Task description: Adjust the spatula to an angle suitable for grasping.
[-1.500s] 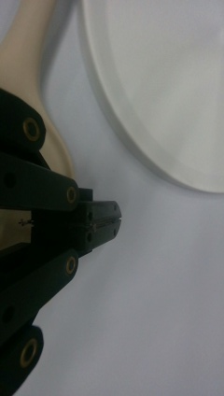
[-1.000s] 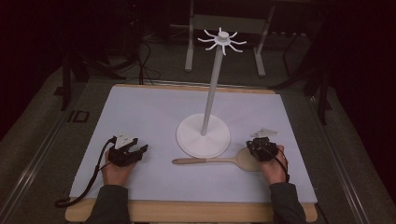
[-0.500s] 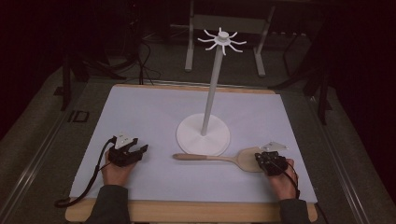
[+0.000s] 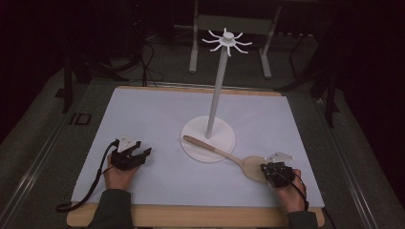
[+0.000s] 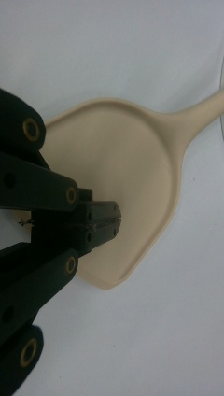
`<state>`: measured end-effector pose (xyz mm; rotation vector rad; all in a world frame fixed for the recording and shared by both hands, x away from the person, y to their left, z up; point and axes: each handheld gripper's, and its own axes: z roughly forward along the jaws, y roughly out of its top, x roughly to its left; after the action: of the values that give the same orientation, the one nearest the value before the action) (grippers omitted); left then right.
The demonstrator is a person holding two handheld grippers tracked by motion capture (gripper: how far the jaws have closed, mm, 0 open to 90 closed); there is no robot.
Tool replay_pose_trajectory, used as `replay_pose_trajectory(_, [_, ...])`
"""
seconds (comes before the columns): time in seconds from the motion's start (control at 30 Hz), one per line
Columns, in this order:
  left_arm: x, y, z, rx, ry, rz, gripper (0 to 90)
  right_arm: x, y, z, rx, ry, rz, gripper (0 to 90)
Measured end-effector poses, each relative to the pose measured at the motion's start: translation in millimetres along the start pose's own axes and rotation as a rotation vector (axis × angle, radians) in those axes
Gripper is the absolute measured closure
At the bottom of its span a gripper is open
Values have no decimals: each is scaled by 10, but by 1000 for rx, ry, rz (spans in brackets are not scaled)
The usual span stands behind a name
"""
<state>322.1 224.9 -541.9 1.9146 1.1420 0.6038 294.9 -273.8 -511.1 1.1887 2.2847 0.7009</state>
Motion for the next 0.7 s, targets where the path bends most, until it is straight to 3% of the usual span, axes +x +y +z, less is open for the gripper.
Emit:
replay_pose_trajectory(0.43, [0,0,2,0,-1,-1,464,34,104,-59,1,51,-27,900])
replay_pose_trajectory(0.57, [1,1,2,1,0,-2,464,89,350,-62,-25,100,-74,883])
replay_pose_trajectory(0.7, [2,1,2,1,-1,-2,463,171,589,-43,-36,136,-155,864])
